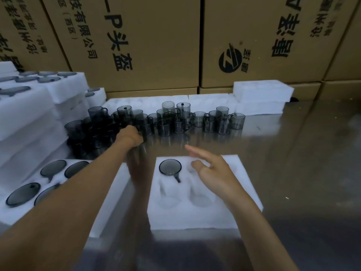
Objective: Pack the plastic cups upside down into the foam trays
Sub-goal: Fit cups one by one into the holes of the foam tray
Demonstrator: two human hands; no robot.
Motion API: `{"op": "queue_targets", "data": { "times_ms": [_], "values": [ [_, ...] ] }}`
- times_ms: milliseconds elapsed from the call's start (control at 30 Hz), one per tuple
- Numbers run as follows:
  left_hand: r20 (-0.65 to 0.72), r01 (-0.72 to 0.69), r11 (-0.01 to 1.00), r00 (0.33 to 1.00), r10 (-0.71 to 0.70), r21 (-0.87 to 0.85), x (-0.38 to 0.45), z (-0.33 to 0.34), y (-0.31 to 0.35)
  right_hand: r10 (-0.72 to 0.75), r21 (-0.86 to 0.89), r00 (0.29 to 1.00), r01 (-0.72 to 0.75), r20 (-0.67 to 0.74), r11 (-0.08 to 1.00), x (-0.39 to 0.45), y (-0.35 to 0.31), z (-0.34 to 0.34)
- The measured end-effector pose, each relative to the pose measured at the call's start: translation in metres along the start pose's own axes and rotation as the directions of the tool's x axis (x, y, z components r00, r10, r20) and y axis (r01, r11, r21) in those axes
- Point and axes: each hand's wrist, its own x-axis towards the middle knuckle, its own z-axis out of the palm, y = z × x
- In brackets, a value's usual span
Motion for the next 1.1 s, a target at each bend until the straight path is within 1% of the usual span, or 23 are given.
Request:
{"op": "queue_targets", "data": {
  "times_ms": [100,200,267,300,367,400,467,533,567,633,733,833,967,1100],
  "values": [
    [-0.026,-0.013,1.0,1.0,0.013,-0.005,-0.003,0.006,-0.003,0.017,-0.009,1.0,-0.017,-0.013,1.0,0.0,0.0,0.001],
    [-0.01,-0.046,0.999,0.999,0.045,-0.024,-0.016,0.002,-0.005,0.005,-0.019,1.0,-0.005,-0.024,1.0,0.002,0.002,0.002],
    [-0.043,-0.106,0.99,0.994,0.102,-0.095,-0.028,-0.002,-0.007,0.0,-0.022,1.0,-0.001,-0.028,1.0,0.001,0.002,0.002],
    [-0.095,-0.172,0.975,0.983,0.16,-0.137,-0.035,-0.004,-0.008,0.0,-0.02,0.999,0.0,-0.035,1.0,0.001,0.002,0.002],
    [-0.245,-0.346,0.911,0.925,0.291,-0.226,-0.054,-0.006,-0.007,-0.004,0.0,0.998,0.004,-0.063,1.0,-0.001,0.0,0.003],
    [-0.312,-0.43,0.859,0.886,0.343,-0.277,-0.067,-0.006,-0.006,-0.011,0.007,0.996,0.011,-0.084,1.0,-0.001,-0.001,0.003],
    [-0.403,-0.565,0.732,0.814,0.418,-0.381,-0.096,-0.006,-0.001,-0.04,0.0,0.992,0.04,-0.119,0.999,-0.002,-0.003,0.003],
    [-0.457,-0.638,0.614,0.767,0.451,-0.465,-0.124,-0.002,0.004,-0.089,0.031,0.988,0.094,-0.129,0.995,-0.004,-0.006,0.003],
    [-0.477,-0.658,0.577,0.751,0.456,-0.484,-0.137,0.003,0.006,-0.124,0.062,0.984,0.132,-0.128,0.989,-0.005,-0.008,0.002],
    [-0.517,-0.691,0.536,0.721,0.461,-0.485,-0.154,0.017,0.009,-0.208,0.097,0.972,0.219,-0.108,0.971,-0.01,-0.013,-0.001],
    [-0.533,-0.704,0.491,0.71,0.46,-0.513,-0.17,0.032,0.011,-0.307,0.123,0.951,0.31,-0.046,0.943,-0.015,-0.019,-0.007],
    [-0.532,-0.706,0.447,0.708,0.465,-0.549,-0.177,0.037,0.012,-0.319,0.081,0.948,0.32,-0.017,0.944,-0.019,-0.023,-0.005],
    [-0.496,-0.678,0.45,0.733,0.465,-0.581,-0.182,0.037,0.012,-0.333,-0.015,0.94,0.333,-0.076,0.943,-0.02,-0.025,-0.006],
    [-0.413,-0.638,0.417,0.753,0.512,-0.647,-0.184,0.035,0.017,-0.323,-0.051,0.94,0.319,-0.112,0.946,-0.017,-0.025,-0.019]
  ]
}}
